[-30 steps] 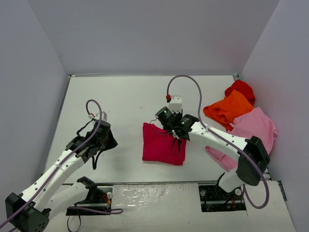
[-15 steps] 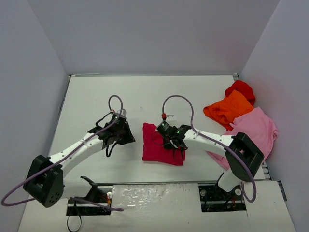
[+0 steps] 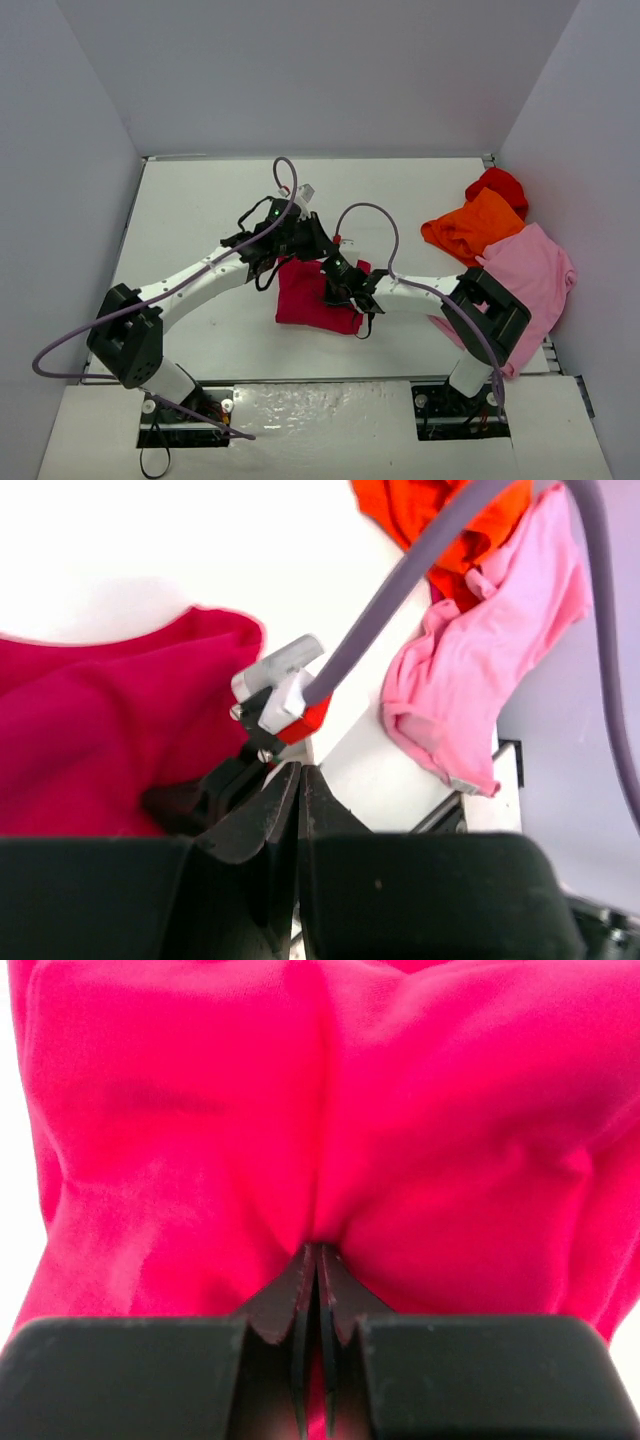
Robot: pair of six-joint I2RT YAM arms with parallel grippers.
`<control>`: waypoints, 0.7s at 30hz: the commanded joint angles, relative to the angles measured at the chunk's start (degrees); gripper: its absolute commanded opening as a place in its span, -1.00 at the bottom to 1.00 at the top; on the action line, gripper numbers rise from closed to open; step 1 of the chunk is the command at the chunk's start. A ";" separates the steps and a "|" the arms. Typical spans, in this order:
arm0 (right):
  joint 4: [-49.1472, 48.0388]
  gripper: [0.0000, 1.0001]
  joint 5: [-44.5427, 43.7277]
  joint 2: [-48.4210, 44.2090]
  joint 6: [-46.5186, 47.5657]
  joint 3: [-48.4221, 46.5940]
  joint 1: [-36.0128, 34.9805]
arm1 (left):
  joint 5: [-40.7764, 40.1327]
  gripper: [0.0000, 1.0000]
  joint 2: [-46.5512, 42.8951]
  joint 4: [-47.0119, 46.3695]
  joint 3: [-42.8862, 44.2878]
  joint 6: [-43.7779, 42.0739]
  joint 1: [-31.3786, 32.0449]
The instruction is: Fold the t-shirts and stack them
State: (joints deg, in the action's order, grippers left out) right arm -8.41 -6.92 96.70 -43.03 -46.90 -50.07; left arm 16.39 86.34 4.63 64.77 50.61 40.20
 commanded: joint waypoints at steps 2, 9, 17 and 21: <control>2.68 -1.00 5.15 5.51 -2.02 5.82 -0.73 | 3.39 -1.00 5.69 -10.26 -0.08 2.31 0.83; 5.45 -1.00 2.96 0.74 -1.92 5.92 -0.51 | -0.53 -1.00 6.22 -11.28 -4.56 2.37 0.80; 13.39 -0.04 -7.18 -15.06 0.59 -0.05 -0.74 | -8.15 -0.83 -4.69 -7.36 -6.72 -2.30 1.16; 16.49 0.52 -10.65 -24.97 5.54 -7.58 -0.20 | -19.85 0.40 -16.45 4.74 -2.79 -8.73 2.87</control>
State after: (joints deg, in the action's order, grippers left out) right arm 2.11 -9.33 83.34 -44.94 -44.94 -50.07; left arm 11.90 80.94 -1.93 57.80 50.27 42.59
